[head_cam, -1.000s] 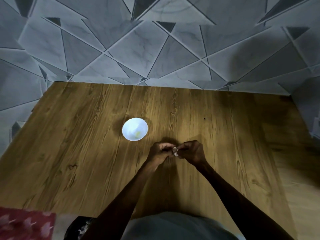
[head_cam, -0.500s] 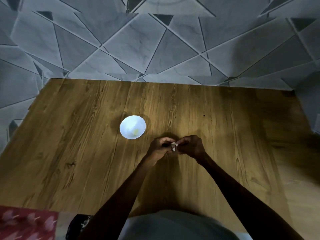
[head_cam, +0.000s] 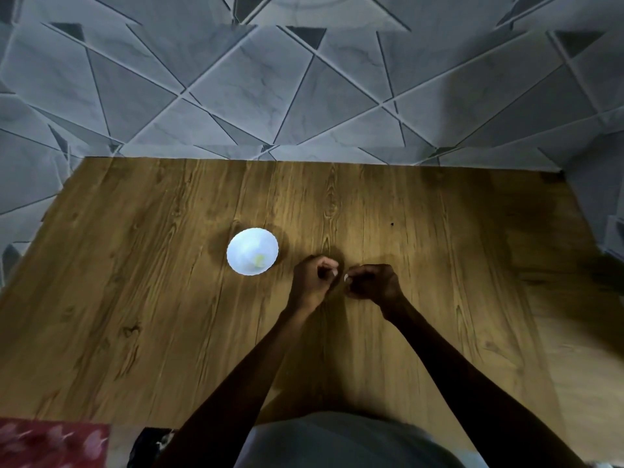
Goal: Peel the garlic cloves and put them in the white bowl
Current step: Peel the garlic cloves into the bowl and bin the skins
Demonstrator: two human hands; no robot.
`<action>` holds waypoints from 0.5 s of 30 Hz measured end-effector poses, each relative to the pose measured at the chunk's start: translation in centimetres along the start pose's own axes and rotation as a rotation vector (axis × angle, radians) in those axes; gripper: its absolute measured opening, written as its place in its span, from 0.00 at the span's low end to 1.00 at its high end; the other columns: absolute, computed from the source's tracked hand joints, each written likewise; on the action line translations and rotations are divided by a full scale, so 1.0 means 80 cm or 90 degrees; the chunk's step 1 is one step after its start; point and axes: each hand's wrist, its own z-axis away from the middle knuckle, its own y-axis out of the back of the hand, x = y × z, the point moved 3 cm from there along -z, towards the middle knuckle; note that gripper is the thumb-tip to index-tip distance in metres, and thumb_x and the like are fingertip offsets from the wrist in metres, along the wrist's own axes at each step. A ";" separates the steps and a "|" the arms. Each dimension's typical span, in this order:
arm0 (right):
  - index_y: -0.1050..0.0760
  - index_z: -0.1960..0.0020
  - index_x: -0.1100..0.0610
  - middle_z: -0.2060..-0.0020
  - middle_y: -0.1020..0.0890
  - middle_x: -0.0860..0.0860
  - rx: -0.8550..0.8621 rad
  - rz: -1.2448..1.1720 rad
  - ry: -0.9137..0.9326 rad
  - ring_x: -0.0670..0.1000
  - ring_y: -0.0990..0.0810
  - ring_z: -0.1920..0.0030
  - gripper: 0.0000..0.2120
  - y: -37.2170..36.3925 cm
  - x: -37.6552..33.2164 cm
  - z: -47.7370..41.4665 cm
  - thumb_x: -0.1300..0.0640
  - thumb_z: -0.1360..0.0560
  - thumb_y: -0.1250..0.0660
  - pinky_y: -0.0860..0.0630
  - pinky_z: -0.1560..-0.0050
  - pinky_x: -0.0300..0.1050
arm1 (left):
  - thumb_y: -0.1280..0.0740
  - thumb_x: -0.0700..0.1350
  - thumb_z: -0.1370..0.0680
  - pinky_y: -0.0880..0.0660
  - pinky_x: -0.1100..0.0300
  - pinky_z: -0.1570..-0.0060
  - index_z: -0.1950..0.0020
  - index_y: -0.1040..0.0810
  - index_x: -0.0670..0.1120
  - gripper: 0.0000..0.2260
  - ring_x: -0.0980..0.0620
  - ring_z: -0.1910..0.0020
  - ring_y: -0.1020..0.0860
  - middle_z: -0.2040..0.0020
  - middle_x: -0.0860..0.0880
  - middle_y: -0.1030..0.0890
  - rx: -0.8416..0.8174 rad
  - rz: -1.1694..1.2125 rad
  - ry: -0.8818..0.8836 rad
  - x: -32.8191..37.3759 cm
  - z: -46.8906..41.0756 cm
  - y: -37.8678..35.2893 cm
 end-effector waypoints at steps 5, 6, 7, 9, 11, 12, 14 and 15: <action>0.20 0.50 0.70 0.56 0.16 0.64 -0.001 -0.039 0.056 0.54 0.14 0.58 0.06 -0.001 -0.004 0.001 0.71 0.25 0.33 0.16 0.58 0.47 | 0.30 0.38 0.23 0.27 0.77 0.60 0.45 0.17 0.39 0.08 0.61 0.55 0.21 0.49 0.47 0.16 -0.040 0.063 0.042 0.002 0.011 -0.003; 0.19 0.51 0.69 0.57 0.16 0.64 0.000 -0.035 0.056 0.55 0.14 0.57 0.05 -0.001 -0.004 0.001 0.71 0.26 0.32 0.16 0.57 0.49 | 0.30 0.38 0.23 0.27 0.77 0.60 0.45 0.17 0.38 0.08 0.60 0.54 0.21 0.49 0.47 0.16 -0.039 0.069 0.039 0.003 0.012 -0.003; 0.19 0.52 0.68 0.58 0.15 0.62 0.004 -0.025 0.051 0.55 0.14 0.57 0.04 -0.001 -0.005 0.002 0.71 0.27 0.31 0.16 0.56 0.50 | 0.30 0.37 0.23 0.26 0.76 0.59 0.45 0.17 0.38 0.08 0.59 0.53 0.20 0.49 0.46 0.16 -0.042 0.072 0.031 0.003 0.013 -0.002; 0.18 0.54 0.66 0.59 0.15 0.60 0.001 0.002 0.056 0.55 0.14 0.58 0.03 0.001 -0.009 0.002 0.69 0.28 0.29 0.16 0.57 0.49 | 0.30 0.38 0.23 0.23 0.71 0.56 0.45 0.17 0.39 0.08 0.56 0.51 0.18 0.50 0.47 0.16 -0.054 0.073 -0.002 0.005 0.015 0.000; 0.18 0.56 0.64 0.60 0.14 0.57 -0.010 0.049 0.070 0.53 0.13 0.59 0.02 0.002 -0.014 0.002 0.67 0.28 0.27 0.16 0.58 0.47 | 0.29 0.39 0.24 0.22 0.69 0.55 0.46 0.17 0.40 0.08 0.57 0.52 0.18 0.51 0.47 0.15 -0.065 0.077 -0.020 0.006 0.018 0.002; 0.18 0.56 0.63 0.61 0.14 0.56 -0.013 0.073 0.074 0.52 0.14 0.59 0.02 0.002 -0.016 0.001 0.66 0.28 0.27 0.16 0.59 0.46 | 0.29 0.39 0.24 0.23 0.70 0.56 0.46 0.17 0.40 0.08 0.60 0.53 0.19 0.51 0.47 0.15 -0.068 0.081 -0.019 0.007 0.018 0.003; 0.18 0.55 0.64 0.62 0.14 0.56 -0.015 0.102 0.090 0.51 0.14 0.61 0.02 0.000 -0.017 0.000 0.66 0.28 0.27 0.16 0.60 0.44 | 0.29 0.39 0.24 0.23 0.70 0.58 0.46 0.17 0.39 0.08 0.63 0.58 0.19 0.52 0.47 0.16 -0.075 0.092 -0.010 0.007 0.018 0.003; 0.18 0.56 0.65 0.63 0.15 0.55 -0.013 0.113 0.100 0.51 0.14 0.62 0.02 -0.001 -0.017 0.001 0.67 0.28 0.27 0.17 0.61 0.43 | 0.29 0.38 0.24 0.22 0.69 0.59 0.46 0.17 0.39 0.08 0.63 0.60 0.19 0.53 0.47 0.16 -0.077 0.098 -0.005 0.007 0.018 0.002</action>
